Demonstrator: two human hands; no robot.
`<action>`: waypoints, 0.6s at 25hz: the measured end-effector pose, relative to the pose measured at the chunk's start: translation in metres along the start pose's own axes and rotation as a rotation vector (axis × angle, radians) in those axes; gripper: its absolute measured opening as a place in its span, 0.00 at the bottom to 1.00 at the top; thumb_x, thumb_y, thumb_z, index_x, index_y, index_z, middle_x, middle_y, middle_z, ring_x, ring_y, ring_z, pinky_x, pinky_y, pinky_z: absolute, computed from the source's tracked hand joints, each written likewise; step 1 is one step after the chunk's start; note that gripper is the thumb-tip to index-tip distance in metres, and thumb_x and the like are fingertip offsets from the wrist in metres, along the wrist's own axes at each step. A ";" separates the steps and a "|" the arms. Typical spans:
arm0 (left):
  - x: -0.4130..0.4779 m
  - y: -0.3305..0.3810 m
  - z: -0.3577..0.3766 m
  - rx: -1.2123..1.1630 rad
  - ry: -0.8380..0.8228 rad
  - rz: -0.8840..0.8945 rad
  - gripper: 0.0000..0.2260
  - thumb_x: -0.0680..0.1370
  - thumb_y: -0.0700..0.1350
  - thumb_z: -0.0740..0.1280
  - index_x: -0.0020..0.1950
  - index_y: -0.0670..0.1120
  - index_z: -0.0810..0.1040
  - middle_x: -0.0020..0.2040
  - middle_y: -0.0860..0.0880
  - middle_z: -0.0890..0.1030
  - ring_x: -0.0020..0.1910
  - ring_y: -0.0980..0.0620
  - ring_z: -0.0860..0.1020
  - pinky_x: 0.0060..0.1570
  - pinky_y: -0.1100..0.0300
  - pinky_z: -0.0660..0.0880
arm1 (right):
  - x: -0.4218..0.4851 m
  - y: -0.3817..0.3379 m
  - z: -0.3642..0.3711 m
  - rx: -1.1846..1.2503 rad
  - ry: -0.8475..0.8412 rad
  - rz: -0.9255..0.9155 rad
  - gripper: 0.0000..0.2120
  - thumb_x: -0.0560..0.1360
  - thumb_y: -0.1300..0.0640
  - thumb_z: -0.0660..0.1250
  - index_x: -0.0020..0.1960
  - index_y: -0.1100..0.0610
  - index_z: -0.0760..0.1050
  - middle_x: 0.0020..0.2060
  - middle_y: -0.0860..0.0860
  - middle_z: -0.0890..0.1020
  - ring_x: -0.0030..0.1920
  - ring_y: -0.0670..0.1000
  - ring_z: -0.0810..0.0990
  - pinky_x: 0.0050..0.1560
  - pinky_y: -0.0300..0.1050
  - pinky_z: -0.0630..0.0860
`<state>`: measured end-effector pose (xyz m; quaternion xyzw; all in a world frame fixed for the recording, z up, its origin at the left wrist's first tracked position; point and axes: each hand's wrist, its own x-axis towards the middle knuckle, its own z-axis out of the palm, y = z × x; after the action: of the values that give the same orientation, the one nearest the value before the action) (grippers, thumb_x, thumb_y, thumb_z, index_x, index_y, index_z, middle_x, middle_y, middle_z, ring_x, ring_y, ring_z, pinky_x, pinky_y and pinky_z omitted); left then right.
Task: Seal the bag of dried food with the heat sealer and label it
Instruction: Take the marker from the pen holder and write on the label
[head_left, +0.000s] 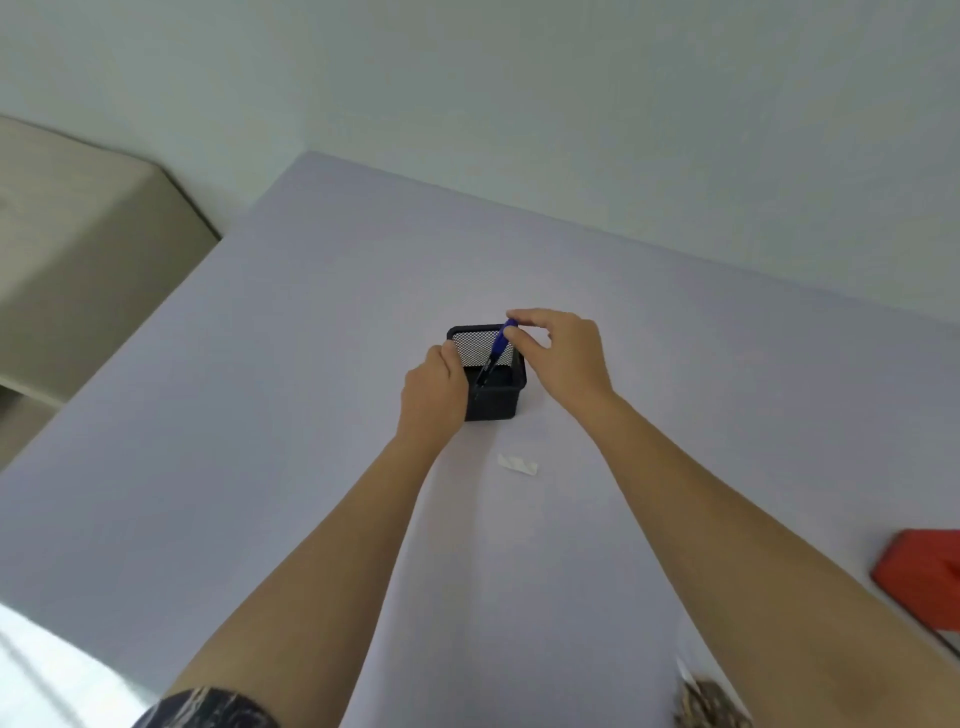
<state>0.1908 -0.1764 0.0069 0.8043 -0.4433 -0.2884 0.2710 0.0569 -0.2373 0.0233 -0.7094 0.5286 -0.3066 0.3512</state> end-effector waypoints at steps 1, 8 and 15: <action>0.001 -0.003 0.001 0.001 0.010 -0.009 0.14 0.83 0.44 0.47 0.53 0.39 0.70 0.52 0.37 0.77 0.40 0.43 0.69 0.37 0.57 0.60 | -0.002 -0.002 0.000 0.012 -0.005 -0.004 0.11 0.74 0.56 0.68 0.55 0.56 0.81 0.52 0.50 0.84 0.54 0.46 0.80 0.59 0.39 0.72; -0.005 0.006 -0.022 -0.094 0.004 0.099 0.27 0.80 0.57 0.45 0.61 0.35 0.68 0.59 0.37 0.74 0.58 0.40 0.72 0.55 0.49 0.69 | -0.004 -0.044 -0.050 0.178 0.131 0.012 0.09 0.74 0.57 0.68 0.53 0.56 0.81 0.42 0.44 0.82 0.40 0.35 0.79 0.47 0.26 0.74; -0.069 0.054 -0.046 -0.289 -0.165 0.346 0.10 0.79 0.50 0.61 0.59 0.51 0.75 0.42 0.54 0.80 0.41 0.57 0.78 0.38 0.71 0.73 | -0.023 -0.074 -0.125 0.309 0.287 0.014 0.08 0.74 0.56 0.69 0.52 0.55 0.81 0.43 0.44 0.83 0.42 0.36 0.80 0.46 0.28 0.73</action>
<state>0.1628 -0.1325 0.0915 0.6429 -0.5494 -0.3626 0.3916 -0.0097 -0.2224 0.1536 -0.5926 0.5247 -0.4794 0.3790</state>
